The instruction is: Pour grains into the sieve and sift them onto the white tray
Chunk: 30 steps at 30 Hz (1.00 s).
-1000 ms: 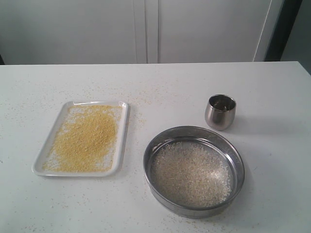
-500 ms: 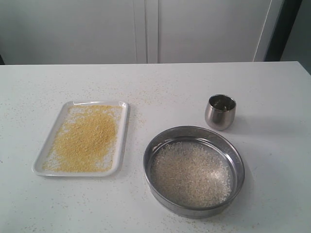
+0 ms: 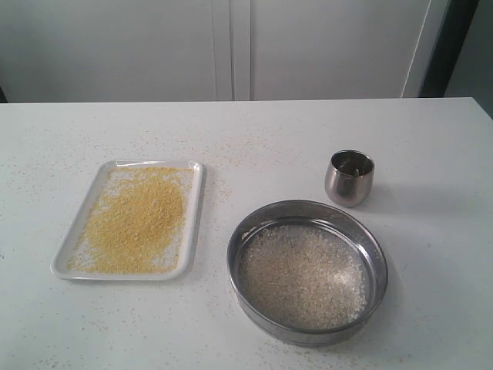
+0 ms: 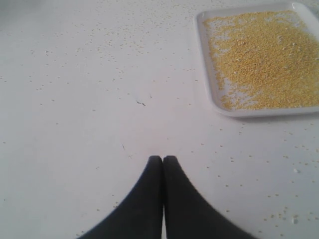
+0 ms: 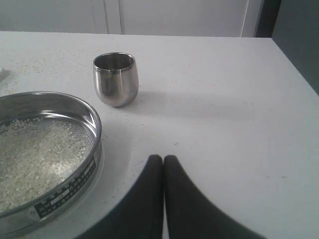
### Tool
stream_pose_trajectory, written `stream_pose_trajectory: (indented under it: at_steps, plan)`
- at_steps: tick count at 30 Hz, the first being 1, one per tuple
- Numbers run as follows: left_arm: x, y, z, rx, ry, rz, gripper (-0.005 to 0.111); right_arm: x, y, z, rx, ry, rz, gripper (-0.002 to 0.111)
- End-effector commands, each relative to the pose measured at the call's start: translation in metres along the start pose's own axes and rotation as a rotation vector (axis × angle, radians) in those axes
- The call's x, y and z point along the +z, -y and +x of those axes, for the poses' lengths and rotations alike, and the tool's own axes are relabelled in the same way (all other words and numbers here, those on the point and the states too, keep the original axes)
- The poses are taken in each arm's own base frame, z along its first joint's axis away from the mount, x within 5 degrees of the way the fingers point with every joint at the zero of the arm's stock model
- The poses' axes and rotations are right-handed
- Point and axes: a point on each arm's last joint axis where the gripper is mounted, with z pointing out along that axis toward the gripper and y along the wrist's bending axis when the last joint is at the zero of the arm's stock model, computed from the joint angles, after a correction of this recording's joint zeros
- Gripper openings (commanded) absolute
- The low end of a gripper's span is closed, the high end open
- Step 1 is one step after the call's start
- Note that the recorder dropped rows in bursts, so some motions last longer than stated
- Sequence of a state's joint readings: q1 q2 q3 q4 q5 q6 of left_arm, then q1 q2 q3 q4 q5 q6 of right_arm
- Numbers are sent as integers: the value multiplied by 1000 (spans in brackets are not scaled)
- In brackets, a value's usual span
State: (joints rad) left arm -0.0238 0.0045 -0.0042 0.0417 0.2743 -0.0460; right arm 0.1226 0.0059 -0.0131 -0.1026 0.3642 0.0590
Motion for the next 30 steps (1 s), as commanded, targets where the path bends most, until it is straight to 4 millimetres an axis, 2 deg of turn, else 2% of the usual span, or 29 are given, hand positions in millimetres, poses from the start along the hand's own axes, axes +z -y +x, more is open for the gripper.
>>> stream_pose_trajectory:
  at_steps: [1, 30]
  plan:
    - [0, 0, 1, -6, 5, -1, 0, 0, 0, 0, -41, 17, 5, 0]
    - [0, 0, 1, -6, 5, -1, 0, 1, 0, 2, -29, 15, 2, 0]
